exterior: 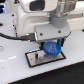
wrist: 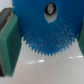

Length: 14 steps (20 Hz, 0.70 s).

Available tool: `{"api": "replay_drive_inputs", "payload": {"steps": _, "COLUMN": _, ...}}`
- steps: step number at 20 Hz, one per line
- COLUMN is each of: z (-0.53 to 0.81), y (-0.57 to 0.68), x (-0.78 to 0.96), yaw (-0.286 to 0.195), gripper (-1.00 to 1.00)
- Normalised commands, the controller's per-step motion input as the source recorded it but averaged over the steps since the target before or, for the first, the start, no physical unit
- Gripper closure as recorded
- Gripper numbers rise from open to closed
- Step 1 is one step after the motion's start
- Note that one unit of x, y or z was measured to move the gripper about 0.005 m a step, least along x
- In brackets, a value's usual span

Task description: Insert the blue gear onto the right peg, followed by the red gear

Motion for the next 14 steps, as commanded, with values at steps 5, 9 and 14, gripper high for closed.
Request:
{"api": "replay_drive_inputs", "payload": {"steps": 5, "z": -0.32, "y": -0.09, "x": 0.08, "yaw": 0.000, "gripper": 1.00}}
{"api": "replay_drive_inputs", "payload": {"steps": 9, "z": -0.24, "y": -0.03, "x": 0.05, "yaw": 0.000, "gripper": -1.00}}
{"api": "replay_drive_inputs", "payload": {"steps": 14, "z": 0.48, "y": 0.06, "x": 0.00, "yaw": 0.000, "gripper": -1.00}}
